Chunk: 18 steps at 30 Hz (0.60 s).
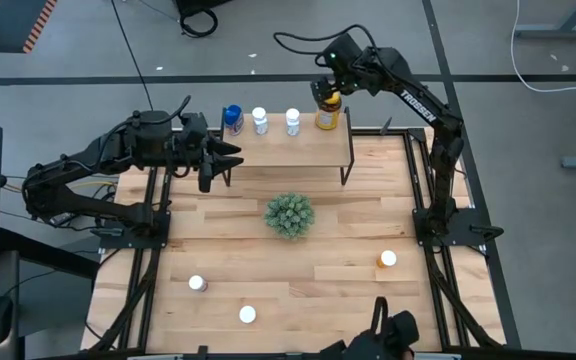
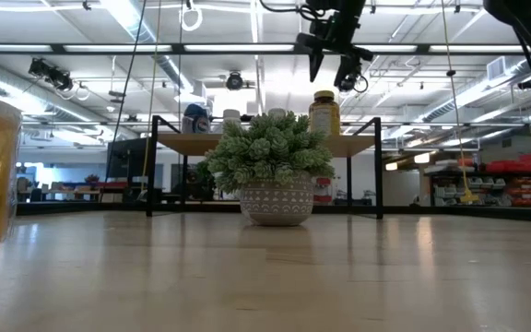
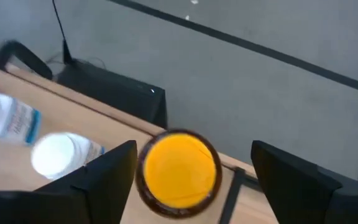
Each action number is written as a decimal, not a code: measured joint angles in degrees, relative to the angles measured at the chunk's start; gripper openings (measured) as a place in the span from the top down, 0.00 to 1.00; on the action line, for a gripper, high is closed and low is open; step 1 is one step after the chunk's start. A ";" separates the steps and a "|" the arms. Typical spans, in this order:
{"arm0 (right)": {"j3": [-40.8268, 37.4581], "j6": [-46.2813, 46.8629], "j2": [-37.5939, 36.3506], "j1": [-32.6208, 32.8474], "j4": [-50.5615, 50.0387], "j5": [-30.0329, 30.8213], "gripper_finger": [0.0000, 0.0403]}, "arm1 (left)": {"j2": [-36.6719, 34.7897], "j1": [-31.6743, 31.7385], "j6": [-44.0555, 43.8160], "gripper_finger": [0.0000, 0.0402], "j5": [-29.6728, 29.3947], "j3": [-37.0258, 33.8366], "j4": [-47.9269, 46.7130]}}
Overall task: Pick and place medicine bottles onto shelf by color
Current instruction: Adjust the yellow medicine on the shelf
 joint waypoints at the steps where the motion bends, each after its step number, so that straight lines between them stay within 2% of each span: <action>1: 0.00 0.18 -0.02 -0.20 0.42 -0.42 0.18 | -0.14 0.01 -0.09 0.57 -0.02 -0.02 -0.07; 10: -0.51 0.02 0.16 -0.62 0.73 -1.84 0.18 | -0.23 0.01 -0.04 0.57 -0.01 -0.02 0.02; 18: -5.91 1.89 0.37 0.15 1.64 -2.59 0.18 | -1.29 0.01 1.16 0.57 -0.01 -0.02 -0.17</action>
